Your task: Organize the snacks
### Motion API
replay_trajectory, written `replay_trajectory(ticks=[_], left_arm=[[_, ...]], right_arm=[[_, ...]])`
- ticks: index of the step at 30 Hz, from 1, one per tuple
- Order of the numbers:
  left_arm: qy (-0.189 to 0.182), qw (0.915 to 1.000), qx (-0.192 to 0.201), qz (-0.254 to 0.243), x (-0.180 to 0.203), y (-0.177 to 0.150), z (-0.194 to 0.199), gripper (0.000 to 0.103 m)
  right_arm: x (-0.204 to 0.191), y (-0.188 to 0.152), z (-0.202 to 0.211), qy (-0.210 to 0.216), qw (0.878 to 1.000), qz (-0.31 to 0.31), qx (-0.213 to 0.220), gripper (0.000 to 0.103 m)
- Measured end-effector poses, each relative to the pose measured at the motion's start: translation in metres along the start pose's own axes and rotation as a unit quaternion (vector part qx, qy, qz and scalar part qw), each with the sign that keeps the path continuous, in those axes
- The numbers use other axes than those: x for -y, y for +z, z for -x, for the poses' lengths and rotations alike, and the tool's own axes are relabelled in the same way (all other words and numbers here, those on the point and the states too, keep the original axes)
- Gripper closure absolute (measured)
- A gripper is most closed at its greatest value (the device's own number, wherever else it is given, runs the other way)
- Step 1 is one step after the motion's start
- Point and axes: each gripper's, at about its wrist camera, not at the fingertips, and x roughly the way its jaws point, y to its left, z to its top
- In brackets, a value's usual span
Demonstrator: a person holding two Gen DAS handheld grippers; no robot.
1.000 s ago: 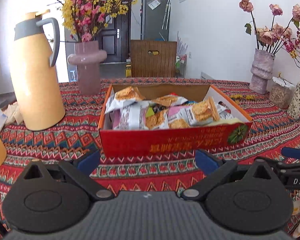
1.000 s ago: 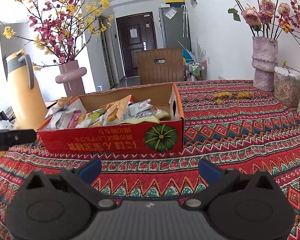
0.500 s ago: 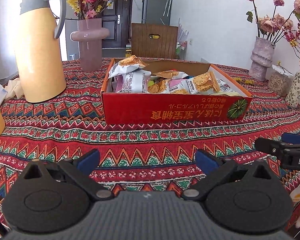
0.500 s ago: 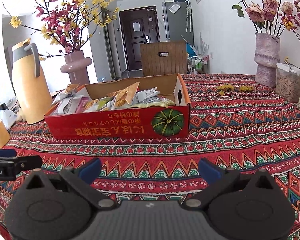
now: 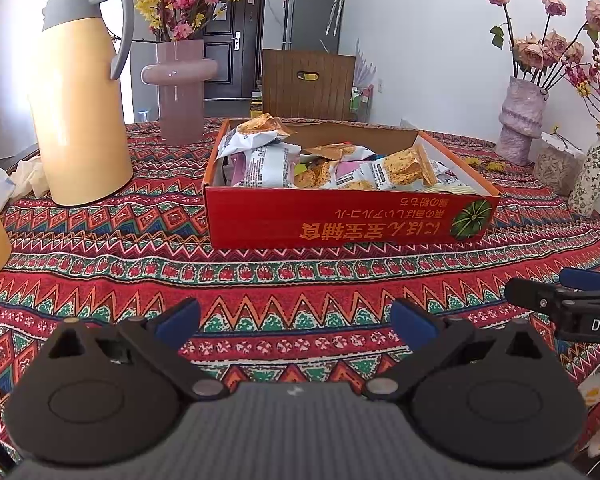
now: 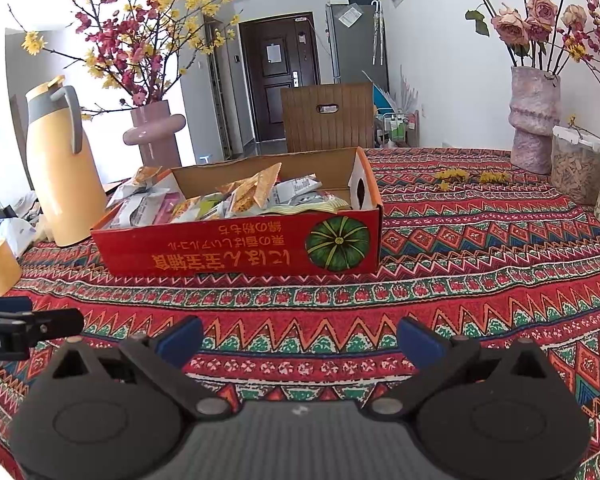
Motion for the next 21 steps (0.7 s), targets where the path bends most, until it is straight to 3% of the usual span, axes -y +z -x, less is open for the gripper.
replay_trajectory(ticks=[21], left_arm=[[-0.001, 1.0000, 0.003, 0.001, -0.0007, 0.0002, 0.0003, 0.000]], right_arm=[[-0.0002, -0.0002, -0.0004, 0.000, 1.000, 0.000, -0.001, 0.000]])
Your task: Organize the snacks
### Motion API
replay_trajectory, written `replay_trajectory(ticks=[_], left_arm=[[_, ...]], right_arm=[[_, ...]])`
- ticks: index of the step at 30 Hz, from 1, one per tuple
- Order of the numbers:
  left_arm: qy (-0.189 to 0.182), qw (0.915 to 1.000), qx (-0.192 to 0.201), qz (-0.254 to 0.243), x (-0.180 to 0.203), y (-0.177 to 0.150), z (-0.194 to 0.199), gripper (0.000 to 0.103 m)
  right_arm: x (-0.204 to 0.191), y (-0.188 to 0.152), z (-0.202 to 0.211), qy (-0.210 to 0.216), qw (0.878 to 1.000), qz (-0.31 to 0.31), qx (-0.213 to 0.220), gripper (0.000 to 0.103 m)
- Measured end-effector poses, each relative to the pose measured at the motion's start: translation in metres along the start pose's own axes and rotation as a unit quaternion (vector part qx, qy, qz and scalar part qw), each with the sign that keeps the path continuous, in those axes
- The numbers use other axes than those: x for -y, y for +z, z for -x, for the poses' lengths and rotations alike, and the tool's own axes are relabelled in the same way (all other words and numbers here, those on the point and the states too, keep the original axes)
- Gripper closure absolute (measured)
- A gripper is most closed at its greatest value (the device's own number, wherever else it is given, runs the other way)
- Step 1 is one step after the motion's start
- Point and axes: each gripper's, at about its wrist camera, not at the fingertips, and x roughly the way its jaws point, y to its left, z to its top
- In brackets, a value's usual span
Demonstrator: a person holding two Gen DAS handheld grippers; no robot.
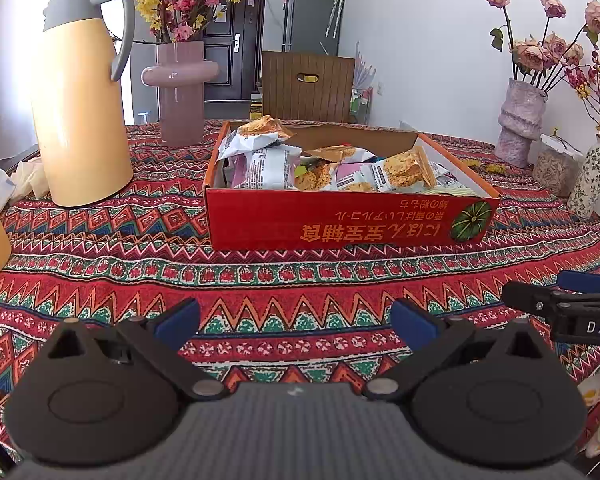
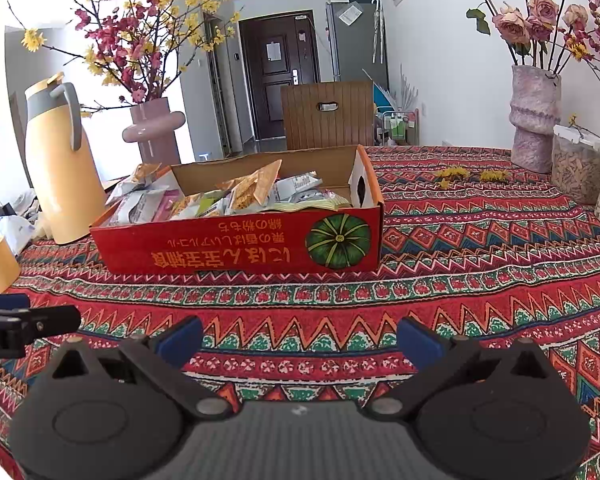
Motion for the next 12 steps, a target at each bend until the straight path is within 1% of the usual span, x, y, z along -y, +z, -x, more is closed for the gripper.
replay_trajectory(ticks=[12], left_arm=[[0.000, 1.0000, 0.007, 0.002, -0.0019, 0.0011, -0.0022, 0.000]], right_arm=[[-0.0008, -0.0022, -0.0039, -0.001, 1.000, 0.000, -0.007, 0.000]])
